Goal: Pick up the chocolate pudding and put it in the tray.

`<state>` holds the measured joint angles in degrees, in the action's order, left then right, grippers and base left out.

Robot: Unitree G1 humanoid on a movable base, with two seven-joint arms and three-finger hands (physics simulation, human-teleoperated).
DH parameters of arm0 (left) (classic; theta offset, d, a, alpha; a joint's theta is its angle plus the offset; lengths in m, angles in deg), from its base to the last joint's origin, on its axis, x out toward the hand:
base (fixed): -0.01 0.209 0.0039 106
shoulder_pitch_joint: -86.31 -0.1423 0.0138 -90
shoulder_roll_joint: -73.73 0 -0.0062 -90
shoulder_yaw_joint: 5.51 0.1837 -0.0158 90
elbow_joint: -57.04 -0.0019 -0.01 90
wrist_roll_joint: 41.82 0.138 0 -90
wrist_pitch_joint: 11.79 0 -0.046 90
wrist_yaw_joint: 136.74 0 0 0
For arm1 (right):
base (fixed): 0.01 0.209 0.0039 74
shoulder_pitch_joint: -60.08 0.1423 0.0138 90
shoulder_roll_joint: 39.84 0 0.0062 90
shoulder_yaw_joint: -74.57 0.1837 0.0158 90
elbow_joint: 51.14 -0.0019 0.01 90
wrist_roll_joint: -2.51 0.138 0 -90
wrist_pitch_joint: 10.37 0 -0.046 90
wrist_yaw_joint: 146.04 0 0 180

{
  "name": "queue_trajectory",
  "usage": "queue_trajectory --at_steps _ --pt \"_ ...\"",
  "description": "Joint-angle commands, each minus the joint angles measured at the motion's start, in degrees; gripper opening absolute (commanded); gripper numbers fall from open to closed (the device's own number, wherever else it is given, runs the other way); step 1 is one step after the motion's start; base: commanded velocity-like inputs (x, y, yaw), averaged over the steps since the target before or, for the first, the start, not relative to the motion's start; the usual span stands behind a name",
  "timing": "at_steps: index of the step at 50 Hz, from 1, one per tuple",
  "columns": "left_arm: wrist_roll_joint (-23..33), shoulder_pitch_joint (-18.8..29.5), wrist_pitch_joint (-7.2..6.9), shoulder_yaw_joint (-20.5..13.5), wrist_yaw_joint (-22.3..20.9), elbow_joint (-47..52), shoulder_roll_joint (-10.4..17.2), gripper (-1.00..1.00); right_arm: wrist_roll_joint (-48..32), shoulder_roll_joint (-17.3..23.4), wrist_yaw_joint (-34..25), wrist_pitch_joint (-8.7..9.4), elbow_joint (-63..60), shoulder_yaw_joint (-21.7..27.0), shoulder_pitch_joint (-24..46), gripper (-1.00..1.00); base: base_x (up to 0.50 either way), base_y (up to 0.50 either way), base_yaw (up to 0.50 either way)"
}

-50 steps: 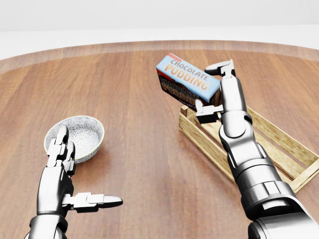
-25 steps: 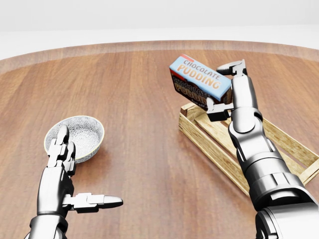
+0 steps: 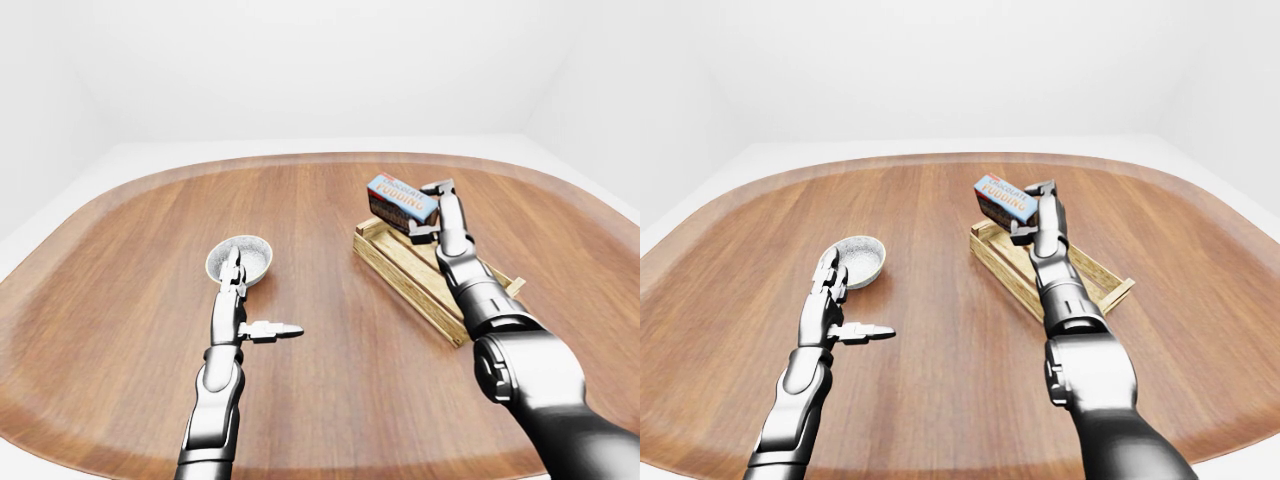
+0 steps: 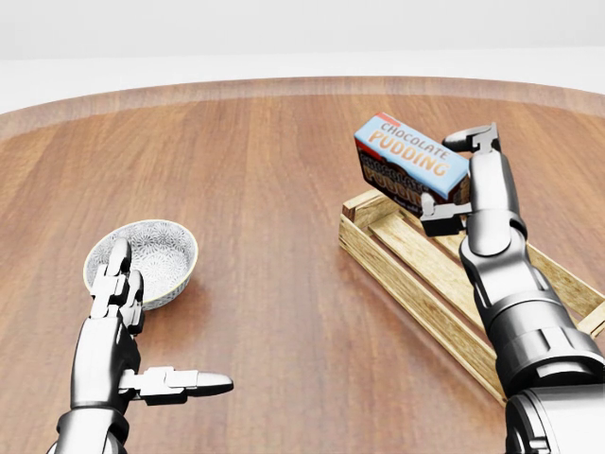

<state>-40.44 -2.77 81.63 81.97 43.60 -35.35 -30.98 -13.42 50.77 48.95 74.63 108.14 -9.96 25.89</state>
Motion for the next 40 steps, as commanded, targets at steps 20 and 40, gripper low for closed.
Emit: queue_trajectory --at_steps 20,40 --pt "-0.7 0.0 -1.62 0.0 -0.6 0.5 0.0 1.00 -0.8 3.8 2.5 -0.01 3.2 1.9 -1.8 -1.00 0.00 0.00 0.00" --pt "-0.6 0.2 -1.70 0.0 -0.6 0.4 0.0 1.00 -1.8 4.8 3.8 -0.01 4.7 2.5 -3.9 -1.00 0.00 0.00 0.00"
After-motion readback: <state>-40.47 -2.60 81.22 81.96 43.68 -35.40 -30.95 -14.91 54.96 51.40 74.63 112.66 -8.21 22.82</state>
